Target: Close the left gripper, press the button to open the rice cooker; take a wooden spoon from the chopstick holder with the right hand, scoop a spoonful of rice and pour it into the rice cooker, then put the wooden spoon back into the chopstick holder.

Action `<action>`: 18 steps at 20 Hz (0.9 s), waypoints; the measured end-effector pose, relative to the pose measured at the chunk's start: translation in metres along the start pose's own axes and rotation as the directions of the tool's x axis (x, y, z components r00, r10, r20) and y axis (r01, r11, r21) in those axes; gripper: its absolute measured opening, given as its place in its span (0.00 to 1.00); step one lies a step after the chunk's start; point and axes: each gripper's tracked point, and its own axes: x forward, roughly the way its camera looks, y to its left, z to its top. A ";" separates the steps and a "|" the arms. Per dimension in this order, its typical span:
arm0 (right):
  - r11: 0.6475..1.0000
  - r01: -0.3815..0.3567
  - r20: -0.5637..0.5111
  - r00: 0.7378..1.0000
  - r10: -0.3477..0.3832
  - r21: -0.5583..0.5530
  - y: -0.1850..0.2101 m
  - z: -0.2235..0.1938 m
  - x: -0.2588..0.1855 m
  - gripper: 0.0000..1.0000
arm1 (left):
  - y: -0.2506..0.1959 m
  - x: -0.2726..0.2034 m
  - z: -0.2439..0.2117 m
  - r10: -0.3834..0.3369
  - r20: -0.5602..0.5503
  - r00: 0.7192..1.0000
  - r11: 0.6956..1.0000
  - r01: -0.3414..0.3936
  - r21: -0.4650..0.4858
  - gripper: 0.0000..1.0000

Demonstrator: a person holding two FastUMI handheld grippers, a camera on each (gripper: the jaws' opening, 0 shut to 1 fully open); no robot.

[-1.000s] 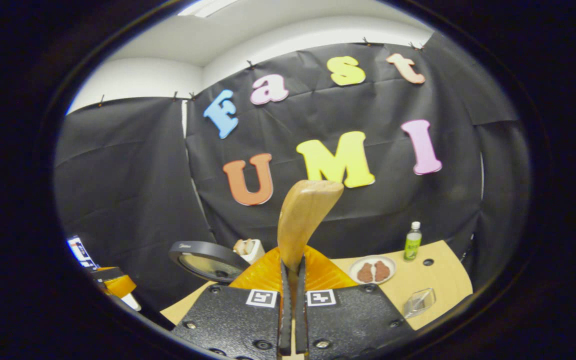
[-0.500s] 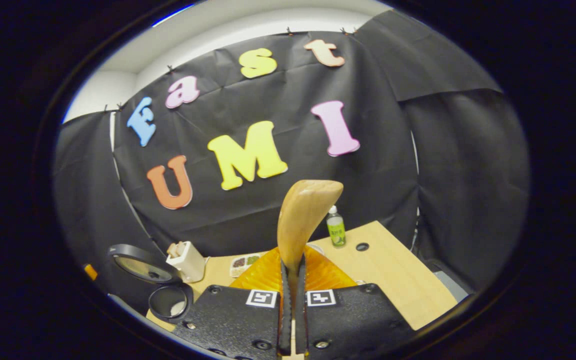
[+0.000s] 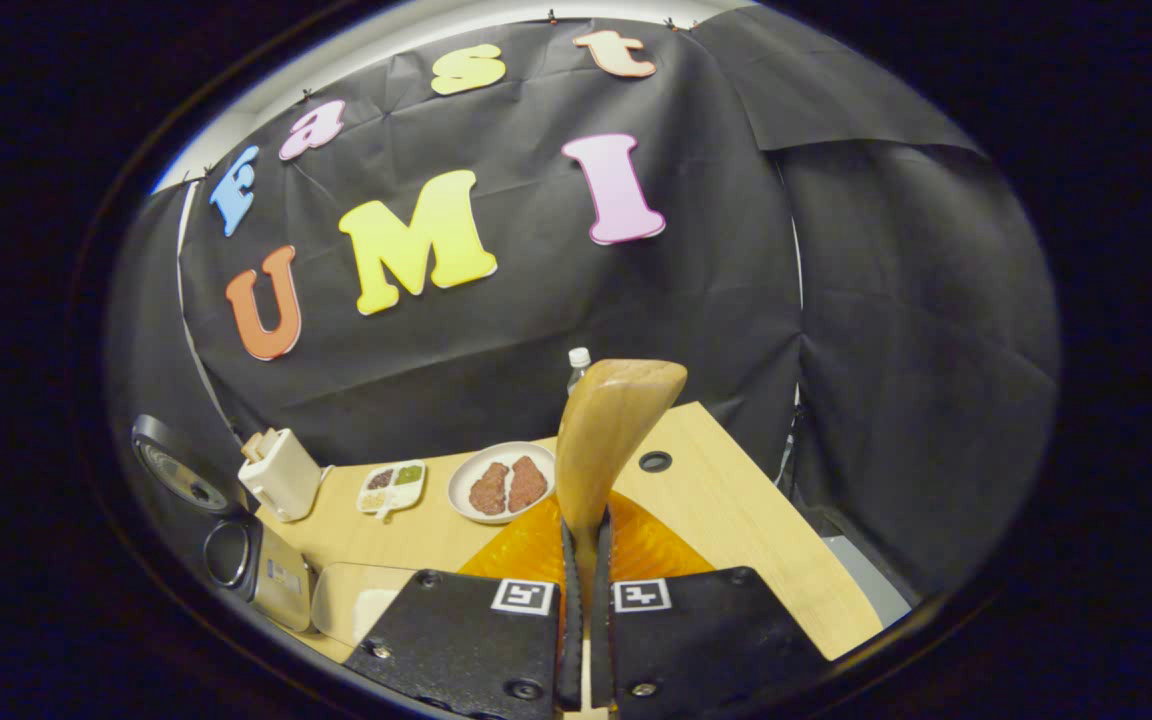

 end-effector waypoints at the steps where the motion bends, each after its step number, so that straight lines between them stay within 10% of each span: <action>1: 1.000 -0.002 -0.014 1.000 0.002 0.005 -0.003 -0.007 0.009 0.08 | -0.002 0.002 0.000 0.004 -0.003 1.000 1.000 -0.004 0.002 0.95; 18: 0.997 -0.006 -0.091 0.996 0.013 0.079 -0.022 -0.080 0.070 0.17 | 0.010 0.029 0.007 0.062 -0.041 0.997 0.998 -0.062 0.004 0.95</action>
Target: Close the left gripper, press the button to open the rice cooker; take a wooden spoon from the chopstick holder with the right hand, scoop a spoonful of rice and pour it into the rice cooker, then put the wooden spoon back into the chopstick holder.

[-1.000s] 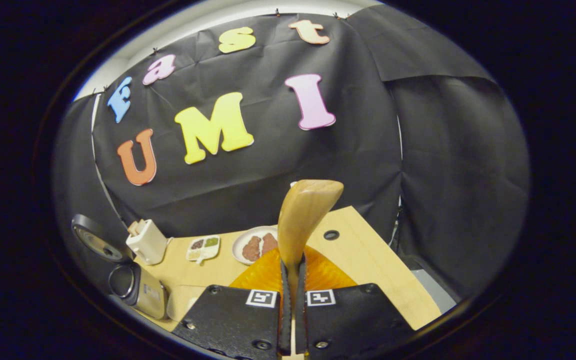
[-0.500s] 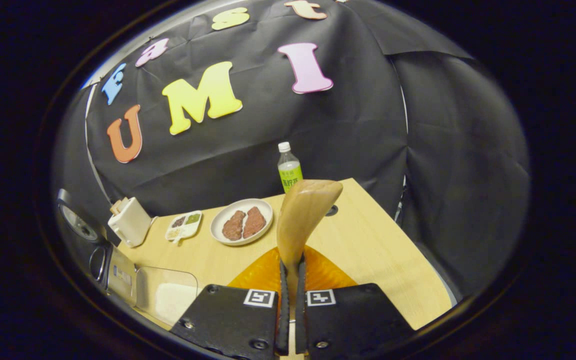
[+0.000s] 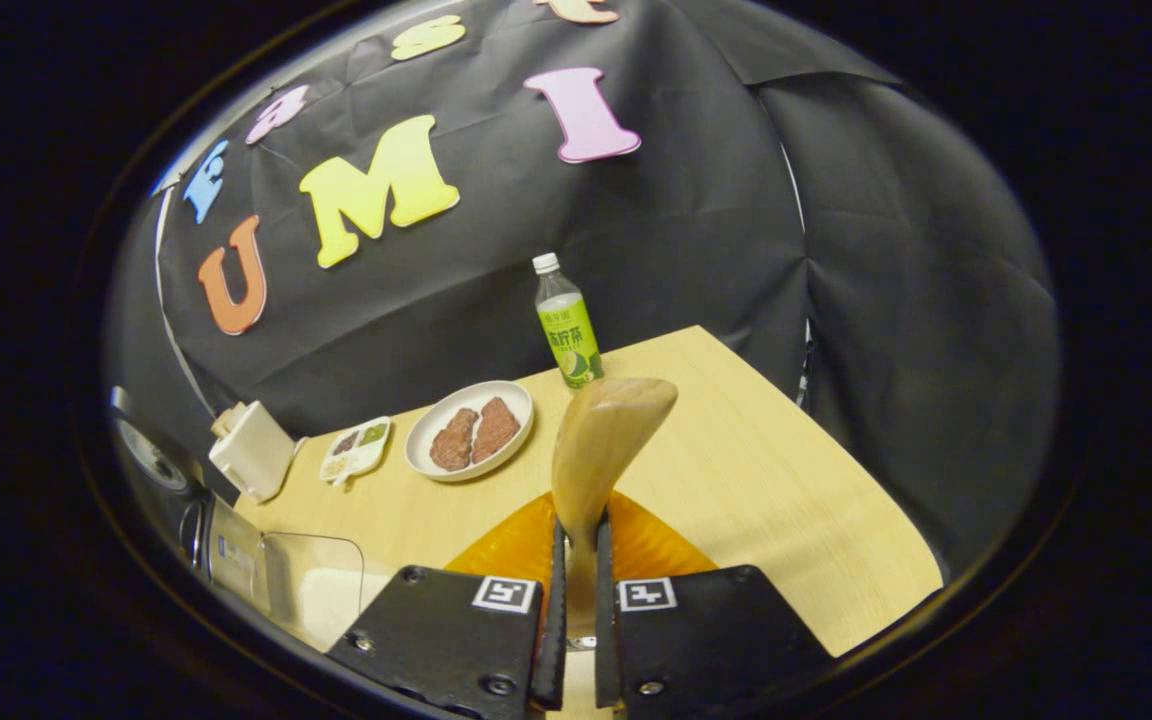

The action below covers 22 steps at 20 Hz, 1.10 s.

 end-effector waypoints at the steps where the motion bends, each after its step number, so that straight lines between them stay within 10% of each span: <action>1: 1.000 0.005 0.007 1.000 -0.005 0.000 0.000 0.002 -0.002 0.17 | 0.004 0.001 0.003 0.006 0.004 1.000 1.000 -0.006 -0.007 0.95; 3: 1.000 0.013 0.026 1.000 -0.013 -0.017 -0.001 0.010 -0.008 0.21 | 0.013 0.006 0.006 0.030 0.010 0.999 0.999 -0.030 -0.016 0.95; 6: 0.999 0.035 0.069 0.997 -0.033 -0.040 -0.003 0.028 -0.023 0.63 | 0.019 0.009 0.017 0.034 0.036 0.999 0.999 -0.033 -0.031 0.95; 12: 0.992 0.120 0.179 0.978 -0.111 -0.041 -0.012 0.076 -0.070 0.93 | 0.018 0.023 0.041 0.002 0.087 0.996 1.000 0.000 -0.026 0.94; 22: 0.986 0.071 0.353 0.936 -0.015 -0.148 0.062 0.130 -0.178 1.00 | 0.035 0.074 0.047 0.010 0.014 1.000 0.997 -0.009 -0.077 0.95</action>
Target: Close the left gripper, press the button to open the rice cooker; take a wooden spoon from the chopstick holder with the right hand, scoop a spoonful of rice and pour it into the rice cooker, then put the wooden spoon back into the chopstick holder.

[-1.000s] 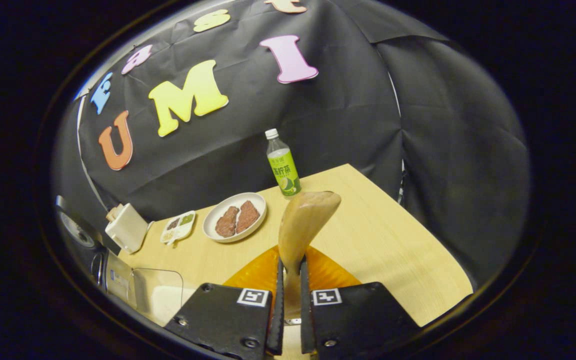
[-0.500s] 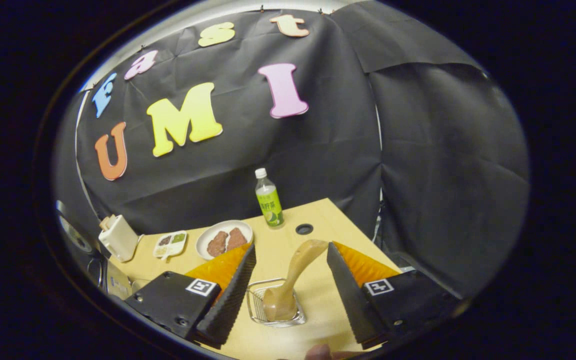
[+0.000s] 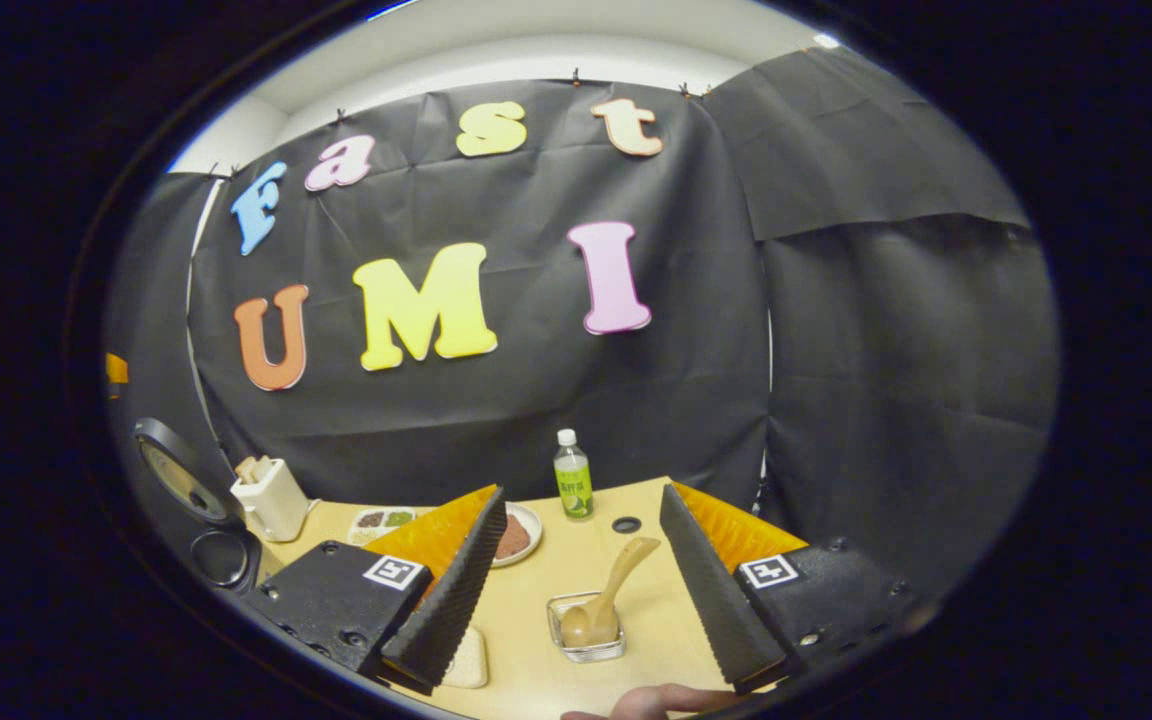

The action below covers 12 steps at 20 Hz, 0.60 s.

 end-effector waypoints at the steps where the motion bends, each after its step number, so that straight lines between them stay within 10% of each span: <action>1: 1.000 -0.011 0.008 1.000 0.011 -0.003 0.007 0.004 -0.009 1.00 | 0.004 0.008 -0.004 0.009 -0.021 1.000 1.000 -0.009 -0.006 0.94; 12: 0.999 -0.017 0.020 1.000 0.017 -0.040 0.023 0.007 -0.076 0.96 | 0.031 0.062 -0.040 0.023 -0.205 0.979 0.999 -0.027 -0.019 0.95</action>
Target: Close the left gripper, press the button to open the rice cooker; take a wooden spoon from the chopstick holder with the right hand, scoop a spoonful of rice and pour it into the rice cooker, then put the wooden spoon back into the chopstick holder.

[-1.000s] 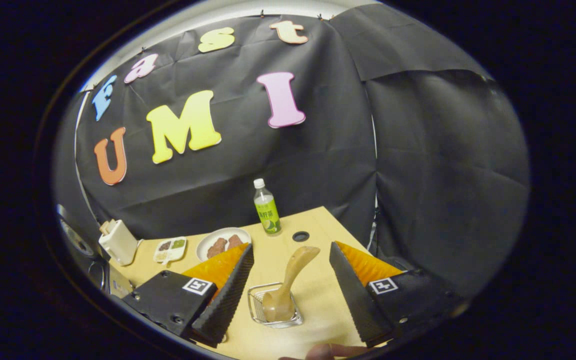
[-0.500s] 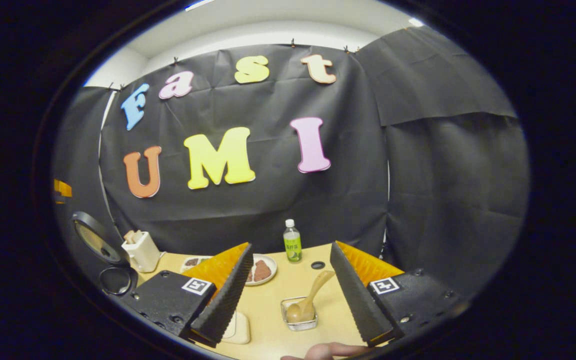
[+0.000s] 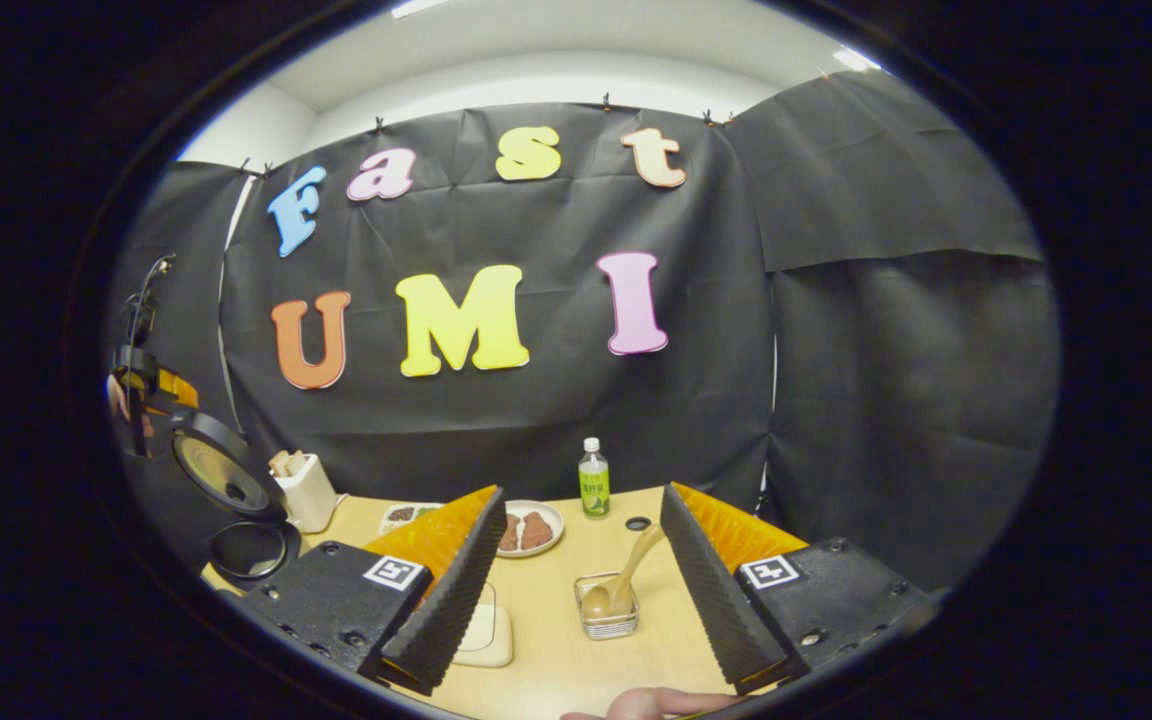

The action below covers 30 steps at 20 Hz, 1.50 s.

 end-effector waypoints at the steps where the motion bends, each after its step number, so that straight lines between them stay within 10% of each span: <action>1: 1.000 0.002 -0.002 1.000 -0.002 0.003 0.001 0.000 -0.001 0.96 | 0.001 0.001 -0.002 0.001 -0.015 1.000 1.000 -0.001 -0.001 0.95; 30: 0.969 -0.230 -0.021 0.973 0.230 -0.092 0.089 0.004 -0.017 0.96 | 0.000 -0.089 -0.211 -0.015 -0.394 0.919 0.995 0.051 0.081 0.97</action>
